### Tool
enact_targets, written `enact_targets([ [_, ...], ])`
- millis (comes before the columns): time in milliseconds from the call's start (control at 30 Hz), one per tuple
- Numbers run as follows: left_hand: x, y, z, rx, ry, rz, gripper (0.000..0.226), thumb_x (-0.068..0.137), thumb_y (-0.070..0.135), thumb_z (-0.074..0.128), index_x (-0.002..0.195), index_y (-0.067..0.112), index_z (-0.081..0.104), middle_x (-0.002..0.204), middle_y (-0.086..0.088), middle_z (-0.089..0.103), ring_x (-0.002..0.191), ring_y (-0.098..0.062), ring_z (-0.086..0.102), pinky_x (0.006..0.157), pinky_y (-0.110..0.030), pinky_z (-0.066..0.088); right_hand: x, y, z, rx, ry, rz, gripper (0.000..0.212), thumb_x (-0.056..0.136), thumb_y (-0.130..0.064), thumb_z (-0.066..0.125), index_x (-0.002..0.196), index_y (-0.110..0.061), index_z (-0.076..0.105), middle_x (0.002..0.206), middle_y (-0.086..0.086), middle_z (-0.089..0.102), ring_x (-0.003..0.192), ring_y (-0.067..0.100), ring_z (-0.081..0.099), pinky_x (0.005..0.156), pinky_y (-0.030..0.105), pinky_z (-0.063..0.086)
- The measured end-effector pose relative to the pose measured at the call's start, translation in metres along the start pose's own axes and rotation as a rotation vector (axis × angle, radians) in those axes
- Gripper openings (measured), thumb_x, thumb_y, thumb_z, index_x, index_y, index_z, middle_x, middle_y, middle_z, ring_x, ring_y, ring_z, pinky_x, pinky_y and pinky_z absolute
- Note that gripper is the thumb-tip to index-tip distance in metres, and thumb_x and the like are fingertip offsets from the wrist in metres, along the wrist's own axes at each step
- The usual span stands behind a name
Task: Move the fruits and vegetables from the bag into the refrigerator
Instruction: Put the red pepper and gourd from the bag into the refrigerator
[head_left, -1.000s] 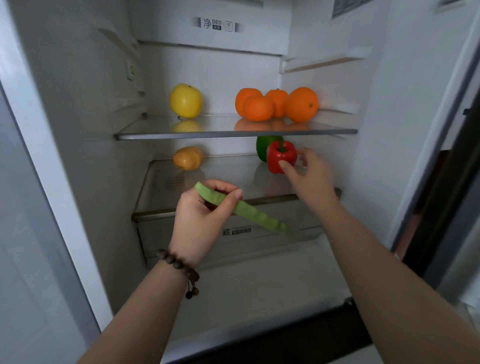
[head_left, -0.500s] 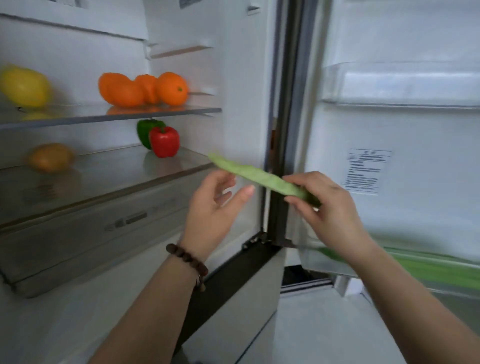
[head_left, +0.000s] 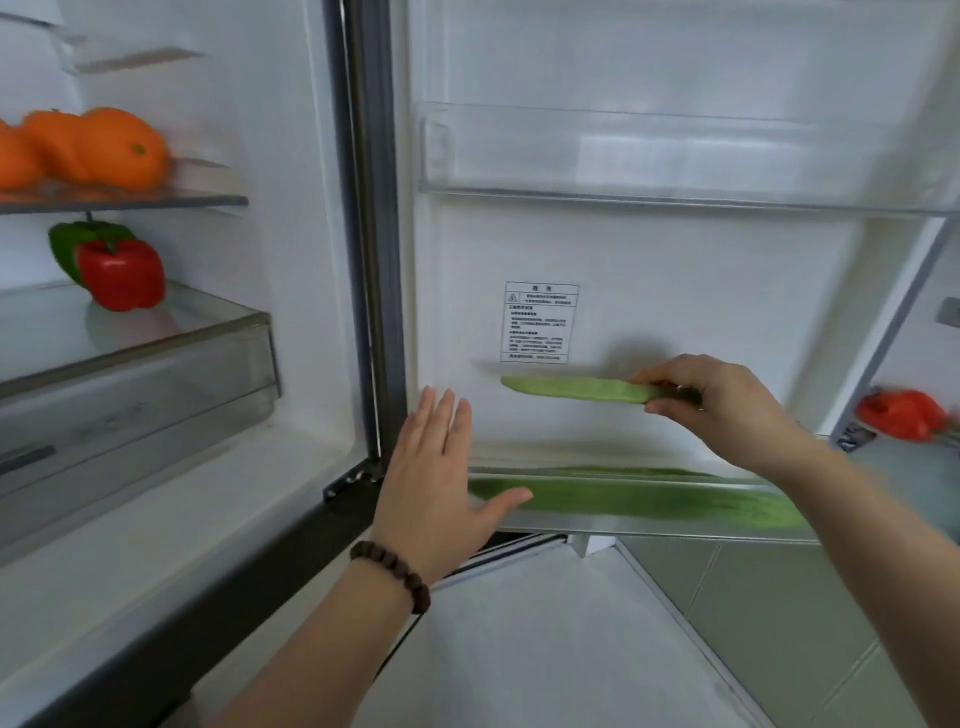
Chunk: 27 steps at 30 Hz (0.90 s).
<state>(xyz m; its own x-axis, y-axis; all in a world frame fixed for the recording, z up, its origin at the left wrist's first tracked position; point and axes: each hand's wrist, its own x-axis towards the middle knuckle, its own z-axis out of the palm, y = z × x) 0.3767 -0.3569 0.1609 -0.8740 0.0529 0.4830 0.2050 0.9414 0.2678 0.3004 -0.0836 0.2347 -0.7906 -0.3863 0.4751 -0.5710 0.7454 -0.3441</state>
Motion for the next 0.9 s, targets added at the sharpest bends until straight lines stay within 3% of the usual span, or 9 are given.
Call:
enact_targets([
  [133, 0.001, -0.003, 0.006, 0.081, 0.016, 0.011, 0.105, 0.071, 0.084, 0.016, 0.15, 0.015, 0.004, 0.159, 0.0, -0.002, 0.145, -0.013, -0.012, 0.117, -0.03, -0.005, 0.008, 0.012, 0.004, -0.045, -0.151, -0.028, 0.022, 0.08, -0.013, 0.071, 0.102, -0.018, 0.071, 0.084, -0.011, 0.061, 0.075, 0.001, 0.055, 0.069, 0.005, 0.037],
  [300, 0.001, 0.0, 0.009, 0.084, 0.041, 0.003, 0.101, 0.073, 0.082, 0.02, 0.15, 0.016, 0.016, 0.158, -0.002, 0.011, 0.146, -0.016, 0.004, 0.115, -0.027, -0.001, 0.027, 0.003, 0.025, -0.167, -0.367, -0.083, 0.026, 0.079, -0.017, 0.071, 0.105, -0.019, 0.07, 0.099, -0.002, 0.068, 0.087, 0.015, 0.059, 0.083, 0.03, 0.046],
  [433, 0.002, 0.001, 0.01, 0.075, 0.049, 0.003, 0.102, 0.071, 0.081, 0.019, 0.148, 0.015, 0.022, 0.157, -0.003, 0.017, 0.145, -0.017, 0.011, 0.114, -0.026, 0.002, 0.034, 0.0, 0.038, -0.273, -0.42, -0.057, 0.031, 0.079, -0.023, 0.071, 0.109, -0.021, 0.068, 0.107, -0.002, 0.067, 0.098, 0.016, 0.059, 0.086, 0.029, 0.045],
  [667, 0.005, -0.001, 0.015, 0.101, 0.051, 0.011, 0.097, 0.075, 0.079, 0.026, 0.144, 0.011, 0.034, 0.153, -0.006, 0.029, 0.142, -0.02, 0.022, 0.117, -0.033, 0.016, 0.032, 0.009, 0.044, -0.244, -0.395, 0.02, 0.04, 0.08, -0.024, 0.07, 0.12, -0.02, 0.063, 0.117, 0.001, 0.065, 0.1, 0.015, 0.059, 0.085, 0.024, 0.042],
  [800, 0.006, 0.002, 0.013, 0.093, 0.045, -0.011, 0.101, 0.071, 0.082, 0.021, 0.146, 0.014, 0.029, 0.155, -0.002, 0.023, 0.144, -0.016, 0.016, 0.116, -0.027, 0.009, 0.018, 0.007, 0.031, -0.095, -0.295, 0.074, 0.048, 0.084, -0.045, 0.062, 0.127, -0.025, 0.056, 0.132, -0.004, 0.057, 0.119, 0.014, 0.052, 0.1, 0.025, 0.037],
  [900, 0.006, 0.006, 0.011, 0.09, 0.037, -0.027, 0.101, 0.072, 0.082, 0.022, 0.148, 0.016, 0.023, 0.157, -0.001, 0.017, 0.144, -0.015, 0.011, 0.115, -0.026, 0.005, -0.005, 0.001, 0.021, -0.047, -0.141, 0.053, 0.06, 0.081, -0.061, 0.047, 0.131, -0.029, 0.052, 0.137, -0.006, 0.051, 0.126, 0.012, 0.046, 0.103, 0.023, 0.033],
])
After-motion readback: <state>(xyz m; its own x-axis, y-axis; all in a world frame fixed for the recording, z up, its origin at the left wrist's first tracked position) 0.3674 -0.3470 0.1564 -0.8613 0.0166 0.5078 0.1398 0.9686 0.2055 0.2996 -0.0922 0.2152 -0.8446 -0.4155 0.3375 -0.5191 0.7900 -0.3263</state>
